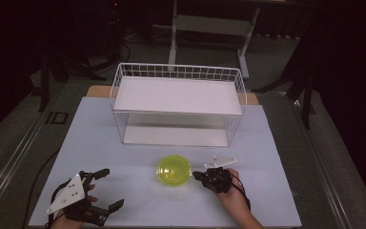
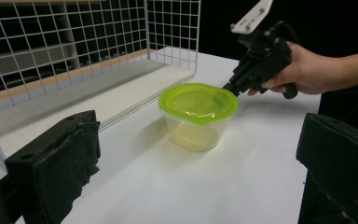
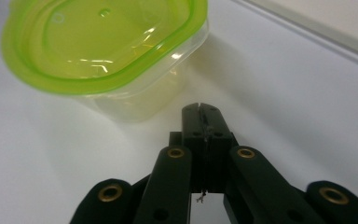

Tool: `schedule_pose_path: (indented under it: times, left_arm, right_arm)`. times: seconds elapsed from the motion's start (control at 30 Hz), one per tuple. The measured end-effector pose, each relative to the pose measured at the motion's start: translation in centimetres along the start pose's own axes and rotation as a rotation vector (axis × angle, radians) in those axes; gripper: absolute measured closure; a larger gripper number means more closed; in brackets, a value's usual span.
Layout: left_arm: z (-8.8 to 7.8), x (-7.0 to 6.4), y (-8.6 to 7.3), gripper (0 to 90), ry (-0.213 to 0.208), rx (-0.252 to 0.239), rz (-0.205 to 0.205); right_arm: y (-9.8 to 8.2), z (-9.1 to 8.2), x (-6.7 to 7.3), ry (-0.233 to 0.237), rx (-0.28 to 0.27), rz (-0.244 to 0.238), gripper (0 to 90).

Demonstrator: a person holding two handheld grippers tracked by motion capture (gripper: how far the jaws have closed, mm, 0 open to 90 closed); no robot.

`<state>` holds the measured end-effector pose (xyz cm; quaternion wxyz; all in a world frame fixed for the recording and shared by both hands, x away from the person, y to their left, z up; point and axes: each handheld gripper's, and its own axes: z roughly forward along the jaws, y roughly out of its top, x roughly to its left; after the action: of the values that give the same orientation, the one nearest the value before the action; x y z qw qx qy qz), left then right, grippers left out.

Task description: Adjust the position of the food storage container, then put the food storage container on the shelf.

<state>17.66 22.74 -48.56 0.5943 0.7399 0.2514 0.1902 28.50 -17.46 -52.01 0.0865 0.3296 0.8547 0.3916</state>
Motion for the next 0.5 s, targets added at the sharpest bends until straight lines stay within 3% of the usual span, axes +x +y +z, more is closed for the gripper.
schedule_pose_path:
  times: [0.17,0.3,0.43,0.5]
  left_arm:
    - [-0.2,-0.1,0.3,0.5,0.025,-0.016,0.007]
    - [0.0,-0.1,0.4,0.5,0.000,-0.010,-0.006]
    - [0.4,-0.2,0.6,0.4,-0.032,0.018,-0.010]
    - [0.6,-0.3,0.7,0.4,-0.051,0.017,-0.021]
  right_arm:
    - [-0.2,-2.1,0.8,-0.052,-0.041,-0.053,67.0]
    - [-0.2,-4.0,1.4,-0.071,-0.094,-0.067,47.1]
    - [0.2,-5.7,1.9,-0.019,-0.144,-0.060,18.1]
    - [0.4,-6.6,2.4,-0.006,-0.188,-0.060,15.2]
